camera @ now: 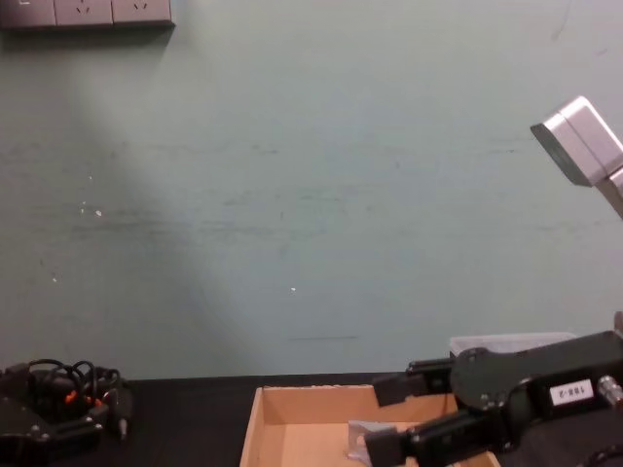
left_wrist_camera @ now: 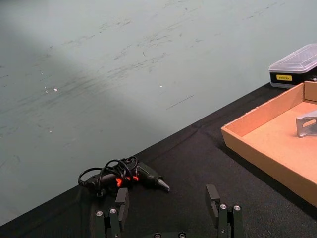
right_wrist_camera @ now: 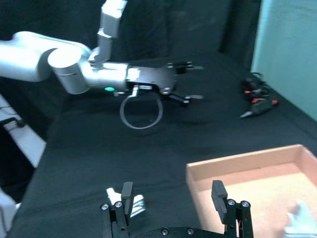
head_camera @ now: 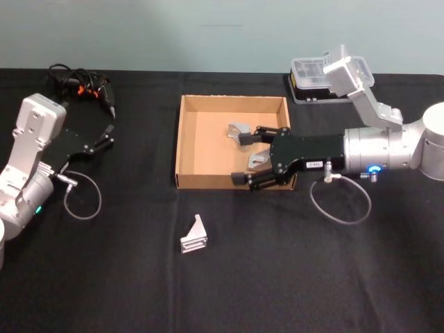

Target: Use one hand to pick up the angle iron from the table and place it into the box.

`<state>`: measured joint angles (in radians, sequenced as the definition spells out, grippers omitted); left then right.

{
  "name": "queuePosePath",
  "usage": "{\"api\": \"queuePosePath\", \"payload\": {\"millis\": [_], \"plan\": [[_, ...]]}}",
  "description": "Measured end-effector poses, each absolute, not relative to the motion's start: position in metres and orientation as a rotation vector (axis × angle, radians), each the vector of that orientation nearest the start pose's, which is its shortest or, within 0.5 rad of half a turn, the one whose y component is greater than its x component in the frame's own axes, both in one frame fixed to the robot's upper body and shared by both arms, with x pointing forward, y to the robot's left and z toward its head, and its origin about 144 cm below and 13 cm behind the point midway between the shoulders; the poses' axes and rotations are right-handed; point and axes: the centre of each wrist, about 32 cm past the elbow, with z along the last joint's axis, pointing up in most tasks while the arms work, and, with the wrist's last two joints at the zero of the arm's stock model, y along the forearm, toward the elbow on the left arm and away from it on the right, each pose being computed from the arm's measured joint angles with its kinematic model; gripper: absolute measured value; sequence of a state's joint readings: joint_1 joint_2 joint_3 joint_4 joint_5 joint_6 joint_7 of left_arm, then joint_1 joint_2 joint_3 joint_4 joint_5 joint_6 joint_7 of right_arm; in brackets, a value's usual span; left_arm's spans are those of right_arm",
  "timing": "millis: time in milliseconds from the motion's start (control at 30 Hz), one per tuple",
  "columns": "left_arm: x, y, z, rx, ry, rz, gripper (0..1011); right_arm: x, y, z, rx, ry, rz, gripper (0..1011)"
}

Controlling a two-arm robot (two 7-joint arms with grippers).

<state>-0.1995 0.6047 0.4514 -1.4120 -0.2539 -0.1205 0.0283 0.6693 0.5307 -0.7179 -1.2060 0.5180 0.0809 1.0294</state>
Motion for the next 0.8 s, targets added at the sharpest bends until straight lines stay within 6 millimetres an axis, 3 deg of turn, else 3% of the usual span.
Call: {"api": "queuePosePath", "payload": {"millis": [800], "plan": [[0.489,0.310,1.140,0.304,-0.285,1.248,1011,0.580,-0.222,1.205,-0.358,0.012,-0.018,1002]]}}
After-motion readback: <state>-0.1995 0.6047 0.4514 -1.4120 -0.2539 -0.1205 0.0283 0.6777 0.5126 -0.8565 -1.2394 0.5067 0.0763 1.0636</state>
